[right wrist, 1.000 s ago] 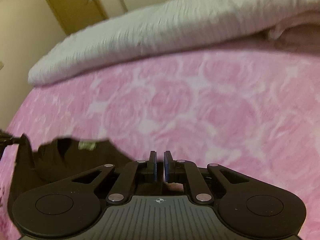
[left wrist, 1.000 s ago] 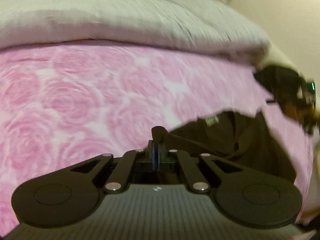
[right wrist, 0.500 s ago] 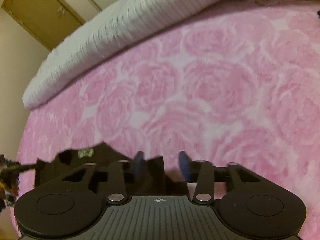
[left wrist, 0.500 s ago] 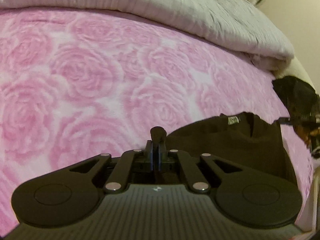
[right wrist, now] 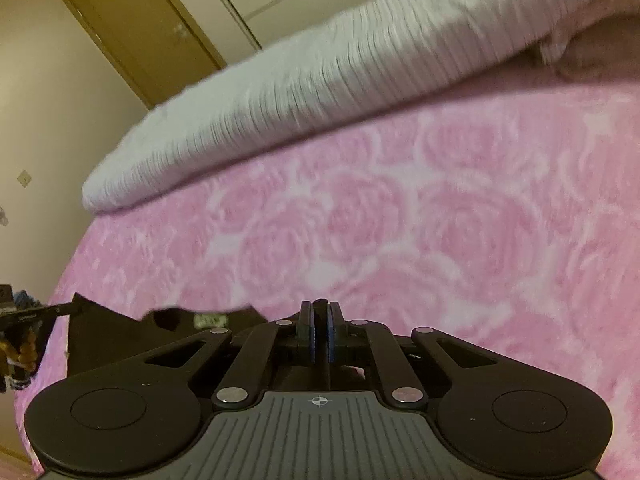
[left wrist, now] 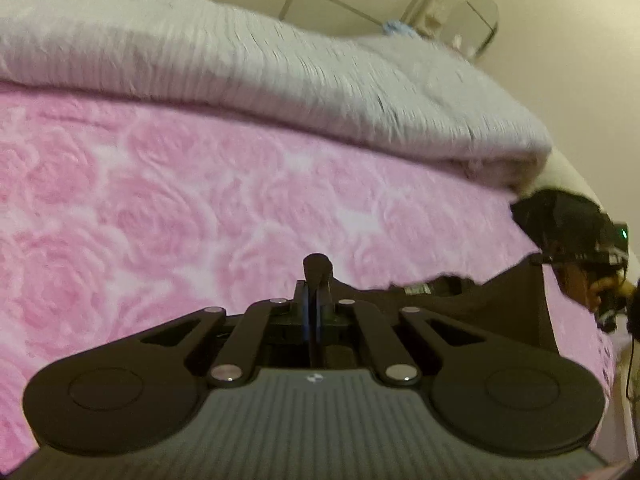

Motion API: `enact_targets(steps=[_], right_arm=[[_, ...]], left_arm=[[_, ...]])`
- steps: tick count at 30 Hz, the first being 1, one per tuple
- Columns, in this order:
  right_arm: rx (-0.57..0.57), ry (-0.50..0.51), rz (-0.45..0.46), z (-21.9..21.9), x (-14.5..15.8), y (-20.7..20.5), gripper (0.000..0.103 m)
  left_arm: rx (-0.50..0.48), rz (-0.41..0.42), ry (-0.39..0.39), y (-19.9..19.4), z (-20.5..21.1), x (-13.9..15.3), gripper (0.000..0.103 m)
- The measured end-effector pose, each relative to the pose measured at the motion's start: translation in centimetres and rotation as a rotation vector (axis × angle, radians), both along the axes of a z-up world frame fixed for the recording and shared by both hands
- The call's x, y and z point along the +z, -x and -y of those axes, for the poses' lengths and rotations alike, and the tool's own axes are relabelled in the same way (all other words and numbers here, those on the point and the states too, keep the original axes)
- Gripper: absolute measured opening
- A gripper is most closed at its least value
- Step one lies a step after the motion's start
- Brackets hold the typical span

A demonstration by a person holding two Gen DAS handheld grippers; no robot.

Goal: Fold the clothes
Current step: 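Open both tools and release the flattened dark shirt on the bedspread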

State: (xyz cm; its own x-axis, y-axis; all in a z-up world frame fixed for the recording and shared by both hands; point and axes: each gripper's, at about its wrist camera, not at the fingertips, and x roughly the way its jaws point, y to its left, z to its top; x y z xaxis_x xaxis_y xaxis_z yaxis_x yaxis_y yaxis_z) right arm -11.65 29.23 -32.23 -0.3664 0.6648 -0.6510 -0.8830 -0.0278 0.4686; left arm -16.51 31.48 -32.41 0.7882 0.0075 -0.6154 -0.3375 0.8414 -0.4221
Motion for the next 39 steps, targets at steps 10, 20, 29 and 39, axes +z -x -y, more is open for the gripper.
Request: enact_targets(steps=[10,20,29,39], right_arm=[[-0.126,0.046,0.082,-4.2,-3.6,1.0,0.006],[-0.248,0.154,0.305,-2.1,-0.9,3.6,0.061],[0.011,0.268,0.32,11.3,-1.9,4.6,0.061],[-0.093,0.347,0.381,17.4,-2.8,5.4,0.061]], left_arm=[[0.052,-0.181,-0.031,-3.5,-2.0,-4.7,0.002],[0.218,-0.292,-0.192,-1.0,0.1,-1.5,0.011],[-0.051,-0.289,0.04,5.8,12.9,-1.7,0.011],[-0.039,-0.448,0.034,15.3,15.3,-1.2,0.009]])
